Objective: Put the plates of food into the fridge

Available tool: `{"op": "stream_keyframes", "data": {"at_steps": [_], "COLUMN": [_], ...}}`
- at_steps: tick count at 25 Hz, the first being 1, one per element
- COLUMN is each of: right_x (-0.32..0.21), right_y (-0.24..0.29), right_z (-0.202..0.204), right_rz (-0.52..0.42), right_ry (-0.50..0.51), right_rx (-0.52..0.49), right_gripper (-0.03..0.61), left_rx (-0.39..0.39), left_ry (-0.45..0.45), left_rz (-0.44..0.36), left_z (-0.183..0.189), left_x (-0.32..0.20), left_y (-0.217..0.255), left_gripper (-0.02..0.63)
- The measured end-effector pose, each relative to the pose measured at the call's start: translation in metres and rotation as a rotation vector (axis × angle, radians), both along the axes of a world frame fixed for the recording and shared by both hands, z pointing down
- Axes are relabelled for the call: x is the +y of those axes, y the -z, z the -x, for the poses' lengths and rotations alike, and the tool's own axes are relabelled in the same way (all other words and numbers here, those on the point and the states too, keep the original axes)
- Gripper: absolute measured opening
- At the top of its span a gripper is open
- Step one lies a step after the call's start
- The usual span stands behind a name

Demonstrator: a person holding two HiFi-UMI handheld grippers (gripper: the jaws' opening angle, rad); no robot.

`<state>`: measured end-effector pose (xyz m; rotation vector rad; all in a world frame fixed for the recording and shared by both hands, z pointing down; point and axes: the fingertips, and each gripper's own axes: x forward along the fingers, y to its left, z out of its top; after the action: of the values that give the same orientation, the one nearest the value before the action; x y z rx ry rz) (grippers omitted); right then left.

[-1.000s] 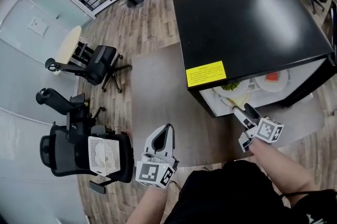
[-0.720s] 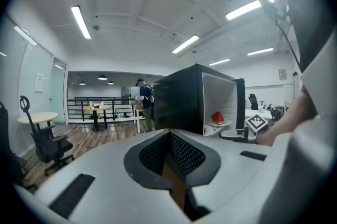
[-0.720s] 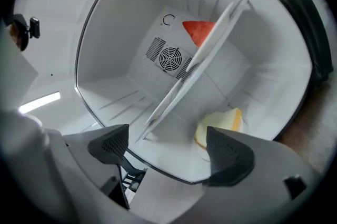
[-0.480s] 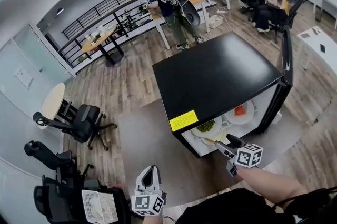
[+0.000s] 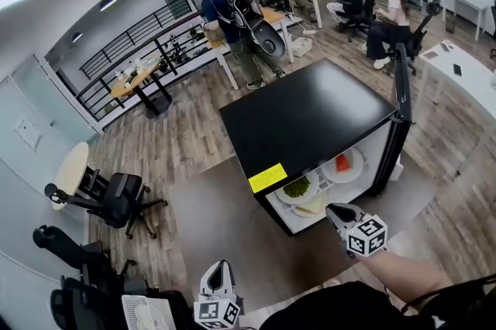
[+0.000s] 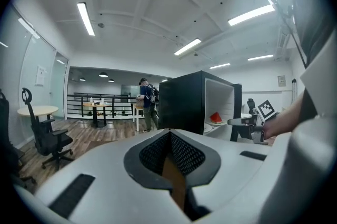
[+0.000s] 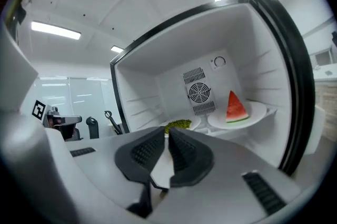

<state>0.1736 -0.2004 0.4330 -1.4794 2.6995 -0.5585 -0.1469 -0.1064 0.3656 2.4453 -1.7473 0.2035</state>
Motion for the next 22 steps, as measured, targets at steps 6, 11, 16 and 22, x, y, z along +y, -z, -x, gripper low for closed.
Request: {"op": "stream_keyframes", "data": {"at_steps": [6, 11, 16, 22], "right_x": [0.022, 0.041, 0.046, 0.05], "right_y": [0.013, 0.008, 0.007, -0.01], "right_z": [0.001, 0.003, 0.009, 0.023], "right_rz": [-0.039, -0.034, -0.037, -0.009], "right_ry": [-0.046, -0.093, -0.091, -0.086], "right_rx": [0.032, 0.098, 0.109, 0.086], "right_gripper": [0.008, 0.005, 0.005, 0.005], "left_rx": [0.0, 0.005, 0.009, -0.005], "left_ry": [0.01, 0.038, 0.068, 0.106], "left_rz": [-0.008, -0.009, 0.003, 0.027], "left_z": [0.021, 0.043, 0.058, 0.066], "left_x": [0.021, 0.039, 0.049, 0.054], "left_y": [0.003, 0.001, -0.009, -0.01], "left_gripper": [0.005, 0.003, 0.005, 0.003]}}
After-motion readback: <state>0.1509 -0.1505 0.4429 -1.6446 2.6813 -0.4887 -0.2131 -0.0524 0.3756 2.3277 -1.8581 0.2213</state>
